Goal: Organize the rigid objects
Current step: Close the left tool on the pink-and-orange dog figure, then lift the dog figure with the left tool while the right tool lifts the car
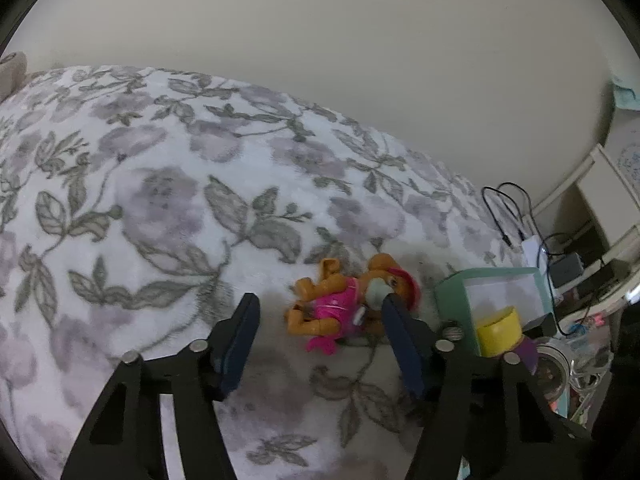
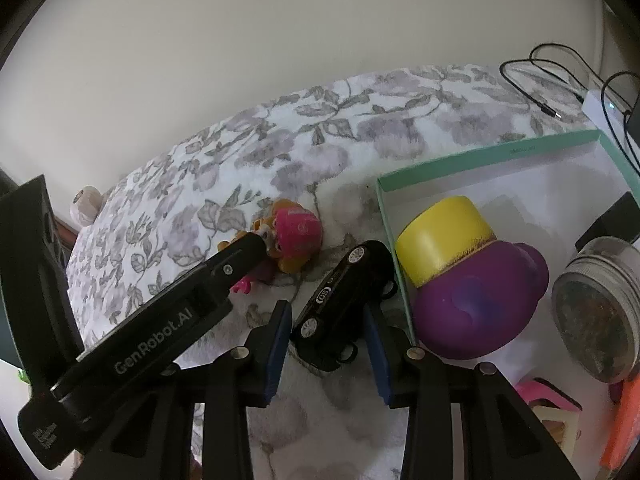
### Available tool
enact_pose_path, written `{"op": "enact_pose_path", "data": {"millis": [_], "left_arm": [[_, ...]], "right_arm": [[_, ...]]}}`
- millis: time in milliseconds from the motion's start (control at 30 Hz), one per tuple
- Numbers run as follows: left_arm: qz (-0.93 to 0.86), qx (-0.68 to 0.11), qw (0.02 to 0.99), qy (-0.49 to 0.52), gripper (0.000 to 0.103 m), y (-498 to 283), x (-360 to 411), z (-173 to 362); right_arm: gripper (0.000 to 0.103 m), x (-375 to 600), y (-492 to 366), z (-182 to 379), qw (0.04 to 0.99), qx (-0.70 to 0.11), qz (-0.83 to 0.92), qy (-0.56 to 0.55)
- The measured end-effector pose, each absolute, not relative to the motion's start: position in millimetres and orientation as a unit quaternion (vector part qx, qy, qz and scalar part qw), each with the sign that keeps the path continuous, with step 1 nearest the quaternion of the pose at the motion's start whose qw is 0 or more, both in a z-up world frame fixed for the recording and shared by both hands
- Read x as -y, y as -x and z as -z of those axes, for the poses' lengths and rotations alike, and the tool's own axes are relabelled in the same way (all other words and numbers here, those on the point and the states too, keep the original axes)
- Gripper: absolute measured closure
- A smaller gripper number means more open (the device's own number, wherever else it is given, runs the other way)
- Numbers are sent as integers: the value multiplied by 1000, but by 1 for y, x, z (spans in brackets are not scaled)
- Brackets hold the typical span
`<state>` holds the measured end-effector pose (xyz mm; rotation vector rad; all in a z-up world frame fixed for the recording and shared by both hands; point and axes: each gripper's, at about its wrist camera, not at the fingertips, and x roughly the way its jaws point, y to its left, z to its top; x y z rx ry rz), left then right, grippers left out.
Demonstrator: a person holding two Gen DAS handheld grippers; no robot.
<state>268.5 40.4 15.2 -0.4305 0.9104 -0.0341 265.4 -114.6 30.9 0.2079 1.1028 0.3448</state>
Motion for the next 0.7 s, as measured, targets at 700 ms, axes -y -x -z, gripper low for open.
{"op": "enact_pose_path", "data": {"millis": [700], "left_arm": [[-80, -459, 871, 157, 60, -239, -65, -33]], "right_arm": [[69, 98, -267, -31, 843, -516, -140, -47]]}}
